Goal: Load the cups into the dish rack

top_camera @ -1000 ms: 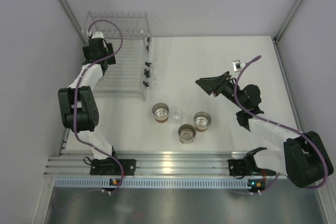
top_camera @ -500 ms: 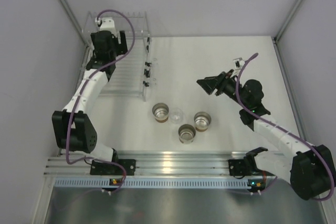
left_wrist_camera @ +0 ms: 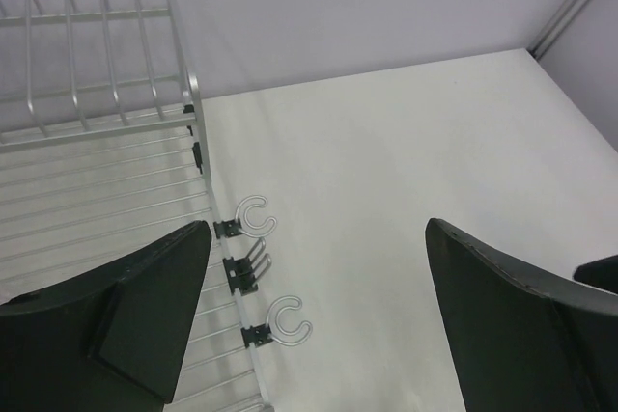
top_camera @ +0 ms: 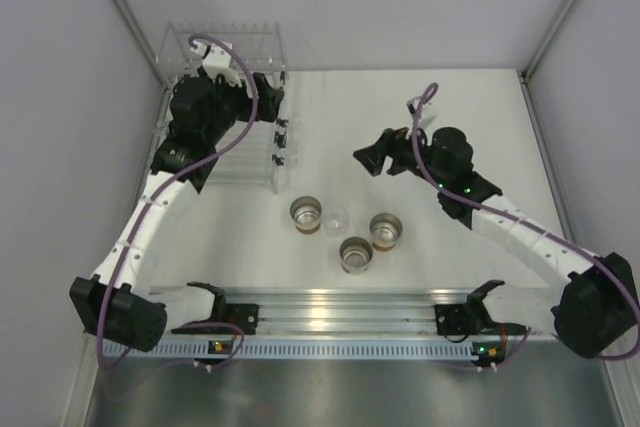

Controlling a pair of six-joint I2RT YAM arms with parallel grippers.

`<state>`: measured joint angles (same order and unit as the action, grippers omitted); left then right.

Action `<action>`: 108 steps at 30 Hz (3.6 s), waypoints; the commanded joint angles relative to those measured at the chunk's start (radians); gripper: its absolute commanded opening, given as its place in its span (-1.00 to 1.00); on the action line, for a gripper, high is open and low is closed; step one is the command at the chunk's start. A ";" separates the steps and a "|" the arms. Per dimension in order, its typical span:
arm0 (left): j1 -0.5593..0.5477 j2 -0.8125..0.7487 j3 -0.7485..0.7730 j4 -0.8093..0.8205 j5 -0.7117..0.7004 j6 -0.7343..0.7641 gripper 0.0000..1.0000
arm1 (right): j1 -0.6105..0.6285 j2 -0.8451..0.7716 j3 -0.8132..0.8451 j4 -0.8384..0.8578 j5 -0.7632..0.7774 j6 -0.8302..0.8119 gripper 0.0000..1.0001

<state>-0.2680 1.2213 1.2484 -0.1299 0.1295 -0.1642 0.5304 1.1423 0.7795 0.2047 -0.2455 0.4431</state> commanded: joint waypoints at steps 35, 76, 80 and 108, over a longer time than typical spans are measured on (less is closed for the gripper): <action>0.004 -0.036 -0.073 0.030 0.032 -0.057 0.97 | 0.387 0.369 0.175 -0.360 0.394 -0.103 0.21; 0.159 -0.011 -0.151 0.252 0.356 -0.291 0.97 | -0.029 0.076 0.081 -0.050 0.046 -0.015 -1.00; 0.161 -0.016 -0.205 0.424 0.510 -0.429 0.97 | -0.105 0.042 0.029 0.135 -0.070 0.086 -1.00; -0.146 0.122 -0.429 1.165 0.507 -0.992 0.97 | -0.187 0.108 -0.243 1.098 -0.253 0.654 -1.00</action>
<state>-0.3878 1.3312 0.8204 0.9363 0.6758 -1.1618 0.3569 1.2701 0.5343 1.1648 -0.4866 1.0649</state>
